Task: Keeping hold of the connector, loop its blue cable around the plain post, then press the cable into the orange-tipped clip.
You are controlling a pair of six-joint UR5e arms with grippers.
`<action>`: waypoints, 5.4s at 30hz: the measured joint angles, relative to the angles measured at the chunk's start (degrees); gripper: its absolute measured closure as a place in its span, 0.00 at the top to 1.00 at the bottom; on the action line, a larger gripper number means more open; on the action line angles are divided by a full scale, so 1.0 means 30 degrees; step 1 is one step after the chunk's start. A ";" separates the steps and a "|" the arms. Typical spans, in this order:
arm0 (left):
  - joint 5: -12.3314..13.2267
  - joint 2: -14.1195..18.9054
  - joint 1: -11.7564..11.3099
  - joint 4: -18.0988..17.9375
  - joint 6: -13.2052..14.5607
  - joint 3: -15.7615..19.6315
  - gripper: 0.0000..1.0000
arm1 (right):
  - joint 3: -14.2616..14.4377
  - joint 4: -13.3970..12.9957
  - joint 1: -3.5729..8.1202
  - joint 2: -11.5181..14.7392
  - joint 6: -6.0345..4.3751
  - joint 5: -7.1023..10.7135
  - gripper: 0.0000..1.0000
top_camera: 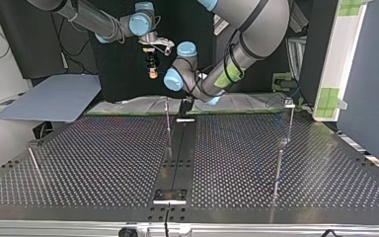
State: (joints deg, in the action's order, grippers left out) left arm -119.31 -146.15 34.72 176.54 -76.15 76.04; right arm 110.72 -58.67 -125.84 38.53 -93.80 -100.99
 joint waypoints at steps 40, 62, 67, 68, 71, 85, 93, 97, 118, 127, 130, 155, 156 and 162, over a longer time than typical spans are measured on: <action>0.5609 -0.0364 0.0943 -0.4020 -0.5959 0.0039 0.00 | -0.0061 0.1472 -0.0118 0.1266 0.0053 -0.0004 0.00; 0.2395 -0.0340 0.0716 -0.5533 -0.8478 0.0830 0.00 | -0.0404 0.1495 0.0405 0.1266 0.0118 -0.0093 0.00; 0.2019 -0.0337 0.0728 -0.6093 -0.8494 0.0833 0.00 | -0.0785 0.1787 0.0776 0.1266 0.0177 -0.0089 0.00; 0.1844 -0.0337 0.0746 -0.6232 -0.8499 0.0834 0.00 | -0.0837 0.1794 0.0850 0.1263 0.0191 -0.0090 0.00; 0.1383 -0.0335 0.0795 -0.6495 -0.8513 0.0837 0.00 | -0.1002 0.1781 0.1106 0.1250 0.0281 -0.0061 0.00; 0.0117 -0.0346 0.0848 -0.7615 -0.8999 0.0838 0.00 | -0.1655 0.1833 0.2251 0.1211 0.0677 0.0928 0.00; 0.0180 -0.0359 0.0631 -0.8538 -0.8891 0.0837 0.00 | -0.2054 0.1804 0.2765 0.1144 0.0831 0.1119 0.00; 0.0159 -0.0363 0.0457 -0.8644 -0.8647 0.0837 0.00 | -0.2341 0.1839 0.2939 0.1115 0.0892 0.1427 0.00; 0.0470 -0.0737 -0.0831 -0.8104 -0.7671 -0.0410 0.00 | -0.5062 0.3269 0.3722 -0.0643 0.1058 0.1820 0.00; 0.0835 -0.0742 -0.1294 -0.7436 -0.7657 -0.1376 0.00 | -0.6655 0.4359 0.4347 -0.0772 0.1008 0.2220 0.00; 0.0904 -0.0745 -0.1477 -0.7266 -0.7648 -0.1473 0.00 | -0.7096 0.4474 0.4612 -0.0789 0.1004 0.2335 0.00; 0.0992 -0.0740 -0.2059 -0.6905 -0.7661 -0.1539 0.00 | -0.7678 0.4818 0.5739 -0.0842 0.0745 0.3254 0.00; 0.0994 -0.0742 -0.2066 -0.6903 -0.7662 -0.1538 0.00 | -0.7679 0.4817 0.5749 -0.0842 0.0739 0.3266 0.00; 0.1017 -0.0744 -0.2087 -0.6827 -0.7742 -0.1538 0.00 | -0.7678 0.4810 0.5773 -0.0843 0.0581 0.3497 0.00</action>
State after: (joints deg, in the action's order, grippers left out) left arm -116.26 -148.39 28.46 156.06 -99.38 71.43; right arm 87.69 -44.24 -108.52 36.00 -92.06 -90.50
